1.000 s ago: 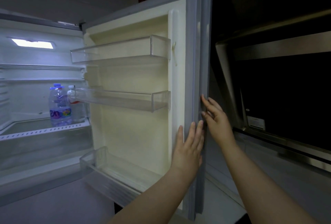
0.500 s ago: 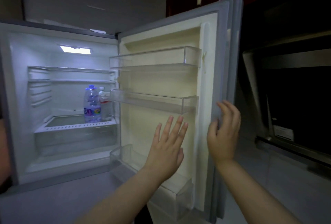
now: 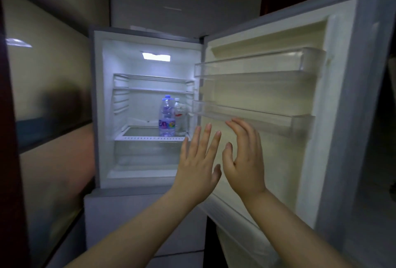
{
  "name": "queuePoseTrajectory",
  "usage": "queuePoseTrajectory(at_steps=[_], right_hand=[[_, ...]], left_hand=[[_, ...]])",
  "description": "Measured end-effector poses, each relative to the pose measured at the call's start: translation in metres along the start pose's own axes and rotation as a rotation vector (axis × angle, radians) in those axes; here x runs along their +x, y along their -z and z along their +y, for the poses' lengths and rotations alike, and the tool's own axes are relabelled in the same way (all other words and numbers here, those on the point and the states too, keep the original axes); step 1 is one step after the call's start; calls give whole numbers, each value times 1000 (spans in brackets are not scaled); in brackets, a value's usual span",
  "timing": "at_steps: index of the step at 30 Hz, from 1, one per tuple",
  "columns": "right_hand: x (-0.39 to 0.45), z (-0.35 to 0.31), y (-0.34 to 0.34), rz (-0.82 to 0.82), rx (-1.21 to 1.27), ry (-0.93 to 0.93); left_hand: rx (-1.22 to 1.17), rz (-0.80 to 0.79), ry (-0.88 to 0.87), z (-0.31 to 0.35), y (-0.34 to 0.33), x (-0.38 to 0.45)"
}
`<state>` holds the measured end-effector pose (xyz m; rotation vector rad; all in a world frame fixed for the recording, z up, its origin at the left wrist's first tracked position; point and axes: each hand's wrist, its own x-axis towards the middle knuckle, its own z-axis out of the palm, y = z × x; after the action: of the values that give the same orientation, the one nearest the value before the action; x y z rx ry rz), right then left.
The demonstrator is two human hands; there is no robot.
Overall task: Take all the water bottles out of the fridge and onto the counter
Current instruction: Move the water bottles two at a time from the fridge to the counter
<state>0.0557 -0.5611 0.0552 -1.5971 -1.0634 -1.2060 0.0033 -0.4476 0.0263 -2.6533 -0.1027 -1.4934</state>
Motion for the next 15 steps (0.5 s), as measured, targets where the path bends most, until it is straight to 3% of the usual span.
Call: queuePoseTrajectory(at_steps=[15], right_hand=[[40,15,-247,-213,195,-140]], left_hand=[[125,-133,199,-245,-89,34]])
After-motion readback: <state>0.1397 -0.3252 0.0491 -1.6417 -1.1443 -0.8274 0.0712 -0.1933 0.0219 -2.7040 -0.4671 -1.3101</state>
